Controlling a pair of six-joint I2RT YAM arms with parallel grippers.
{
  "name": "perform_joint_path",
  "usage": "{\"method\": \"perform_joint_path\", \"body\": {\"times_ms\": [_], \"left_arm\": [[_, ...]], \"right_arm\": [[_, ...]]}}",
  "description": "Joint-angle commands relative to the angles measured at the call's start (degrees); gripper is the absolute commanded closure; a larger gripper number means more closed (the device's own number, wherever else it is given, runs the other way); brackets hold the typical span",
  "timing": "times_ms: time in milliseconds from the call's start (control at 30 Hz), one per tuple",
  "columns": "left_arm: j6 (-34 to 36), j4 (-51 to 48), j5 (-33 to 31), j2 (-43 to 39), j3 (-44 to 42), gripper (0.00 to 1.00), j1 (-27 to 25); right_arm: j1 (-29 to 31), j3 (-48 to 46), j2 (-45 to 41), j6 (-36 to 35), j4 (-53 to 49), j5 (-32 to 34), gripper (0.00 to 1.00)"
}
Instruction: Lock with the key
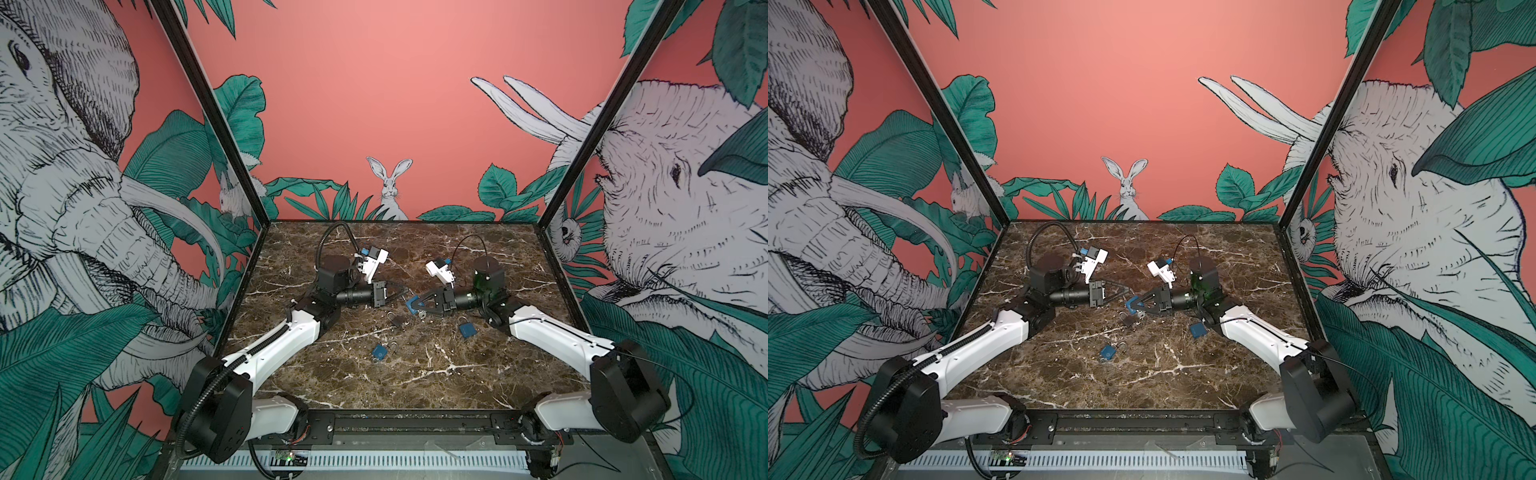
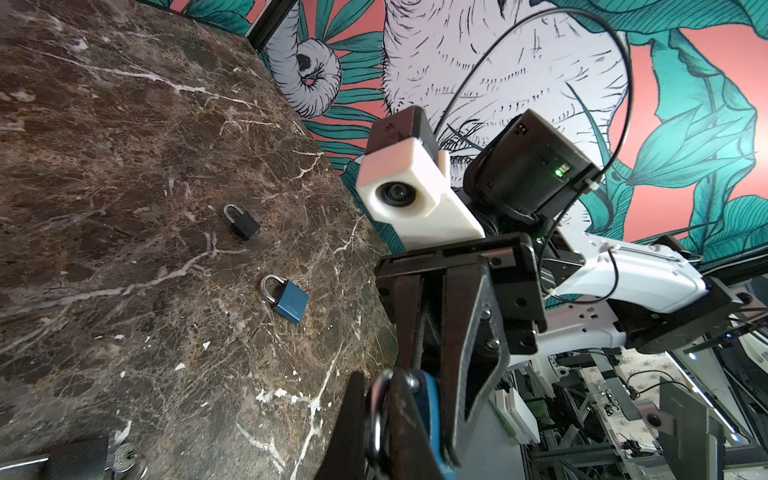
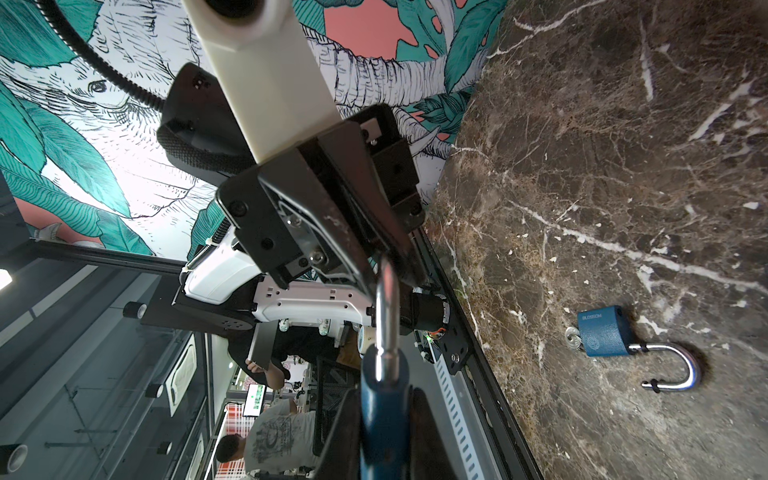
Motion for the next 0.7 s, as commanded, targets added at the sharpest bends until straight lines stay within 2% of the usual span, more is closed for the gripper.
{"method": "perform_joint_path", "body": {"times_ms": [0,667], "left_arm": [[0.21,-9.19,1.78,1.35,-3.72,1.0,-5.67],[-5.62,-4.21,-1.12,-3.05,-9.78,1.0,-14.18]], "right_arm": [[1.63,4.62,-1.89,-3.43,14.52,0.04,1.0],[1.54,7.68,-1.7,-12.76,2.58,2.92,1.0]]}}
